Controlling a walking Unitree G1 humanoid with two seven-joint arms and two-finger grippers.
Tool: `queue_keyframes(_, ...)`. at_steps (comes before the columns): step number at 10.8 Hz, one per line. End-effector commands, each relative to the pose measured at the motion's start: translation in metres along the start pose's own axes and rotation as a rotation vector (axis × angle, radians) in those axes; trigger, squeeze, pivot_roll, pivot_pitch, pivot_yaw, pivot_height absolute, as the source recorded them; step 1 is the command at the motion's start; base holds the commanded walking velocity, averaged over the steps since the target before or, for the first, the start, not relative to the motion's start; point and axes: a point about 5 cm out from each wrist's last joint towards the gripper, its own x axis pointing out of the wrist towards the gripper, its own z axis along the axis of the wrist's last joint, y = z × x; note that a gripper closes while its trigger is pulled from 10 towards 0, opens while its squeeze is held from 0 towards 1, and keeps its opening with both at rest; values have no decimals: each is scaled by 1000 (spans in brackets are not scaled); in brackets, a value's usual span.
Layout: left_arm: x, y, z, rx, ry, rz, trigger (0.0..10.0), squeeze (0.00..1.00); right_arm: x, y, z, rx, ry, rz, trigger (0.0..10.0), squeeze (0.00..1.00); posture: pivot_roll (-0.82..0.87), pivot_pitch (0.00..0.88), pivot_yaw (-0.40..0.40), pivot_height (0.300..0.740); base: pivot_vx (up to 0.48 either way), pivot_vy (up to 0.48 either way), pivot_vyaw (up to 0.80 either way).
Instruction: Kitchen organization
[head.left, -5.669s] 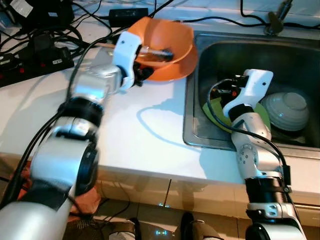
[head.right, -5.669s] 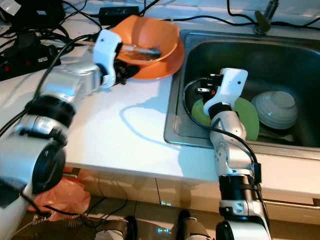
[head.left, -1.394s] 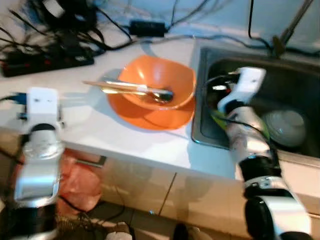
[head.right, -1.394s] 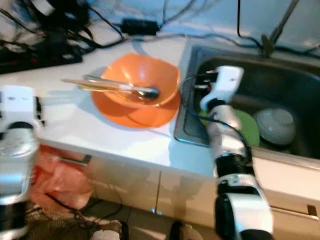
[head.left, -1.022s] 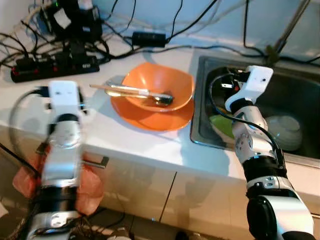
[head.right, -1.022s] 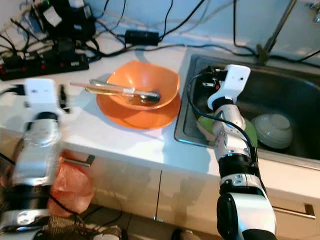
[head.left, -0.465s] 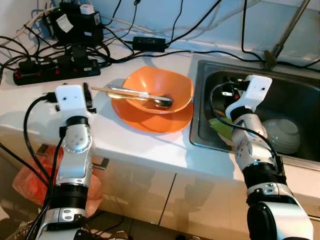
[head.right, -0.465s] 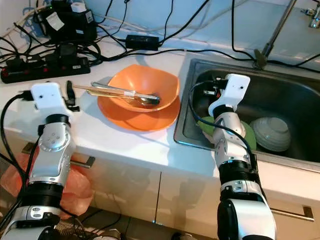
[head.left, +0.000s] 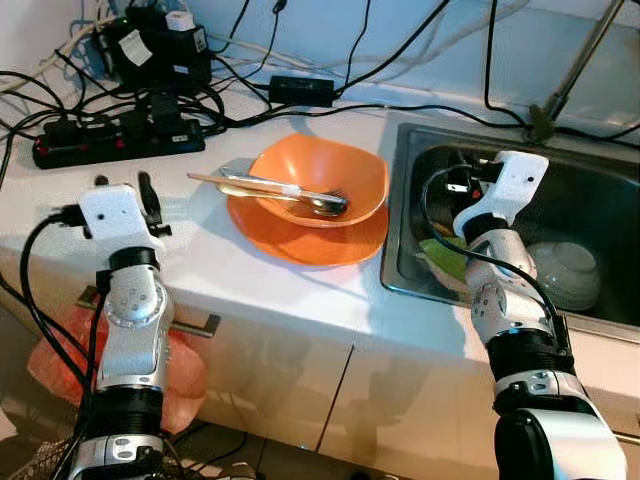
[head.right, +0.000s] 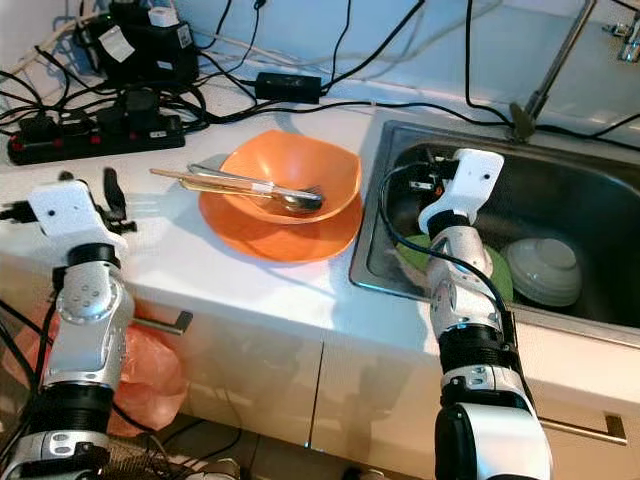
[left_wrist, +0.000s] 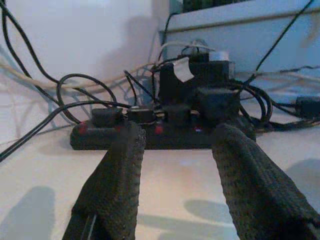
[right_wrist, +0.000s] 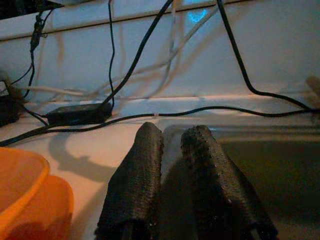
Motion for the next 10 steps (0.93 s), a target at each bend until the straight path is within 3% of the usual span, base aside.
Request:
queue_keyframes(1, 0, -11, 6, -32, -29, -29, 10000, 0, -1, -3, 4, 0, -26, -15, 10000, 0, 127, 27, -55, 740, 0, 0, 0)
queue_keyframes(3, -6, -31, 8, -59, -34, -91, 10000, 0, -1, -4, 6, -5, -30, -18, 10000, 0, 120, 35, -57, 740, 0, 0, 0)
queue_keyframes(10, -13, -40, 4, -59, -10, -116, 10000, 0, -3, -2, 3, -8, -13, -11, 10000, 0, 123, 64, -61, 740, 0, 0, 0)
